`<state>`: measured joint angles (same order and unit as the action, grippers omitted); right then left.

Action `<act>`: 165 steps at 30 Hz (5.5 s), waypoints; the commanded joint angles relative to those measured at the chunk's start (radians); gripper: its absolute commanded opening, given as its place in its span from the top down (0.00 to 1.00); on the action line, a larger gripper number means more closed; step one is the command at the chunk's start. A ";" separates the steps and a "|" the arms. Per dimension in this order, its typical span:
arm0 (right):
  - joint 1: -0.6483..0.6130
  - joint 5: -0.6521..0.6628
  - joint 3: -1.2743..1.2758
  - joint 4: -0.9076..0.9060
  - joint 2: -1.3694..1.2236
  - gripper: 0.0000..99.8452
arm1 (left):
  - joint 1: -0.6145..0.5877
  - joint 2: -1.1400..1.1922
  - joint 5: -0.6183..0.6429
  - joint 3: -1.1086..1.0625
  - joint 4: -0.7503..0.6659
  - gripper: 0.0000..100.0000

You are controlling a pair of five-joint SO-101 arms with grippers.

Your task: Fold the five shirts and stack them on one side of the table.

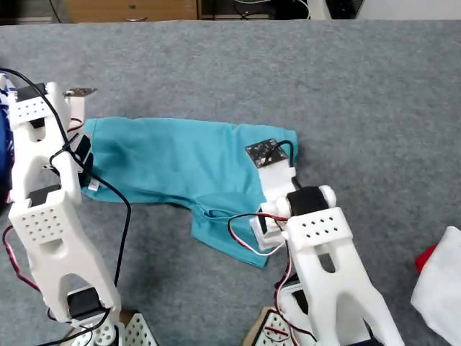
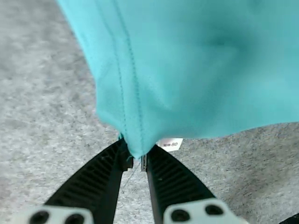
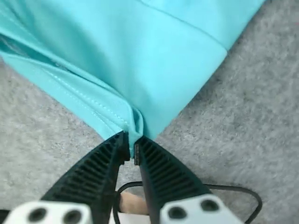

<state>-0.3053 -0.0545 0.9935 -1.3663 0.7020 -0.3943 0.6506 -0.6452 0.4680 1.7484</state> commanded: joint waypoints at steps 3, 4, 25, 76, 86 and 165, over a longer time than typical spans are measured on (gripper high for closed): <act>-0.015 0.064 -0.021 -0.018 0.039 0.87 | 0.026 -0.010 -0.009 0.009 0.009 0.92; -0.015 0.084 -0.024 -0.023 0.044 0.83 | 0.026 -0.008 -0.009 0.009 0.009 0.90; -0.222 0.054 -0.039 0.161 0.159 0.75 | -0.029 -0.028 0.080 0.282 0.011 0.98; -0.553 0.098 0.039 0.334 -0.326 0.79 | -0.100 -0.268 0.224 -0.091 0.011 0.66; -0.553 0.218 0.016 0.470 -0.610 0.88 | -0.106 -0.268 0.219 -0.091 0.011 0.66; -0.041 0.921 -0.995 0.138 -0.923 0.66 | -0.153 -0.269 0.092 -0.080 0.011 0.66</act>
<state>-0.3621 0.8800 0.0560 -1.1715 -0.2984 -0.5539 0.4542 -0.5439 0.3330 1.7484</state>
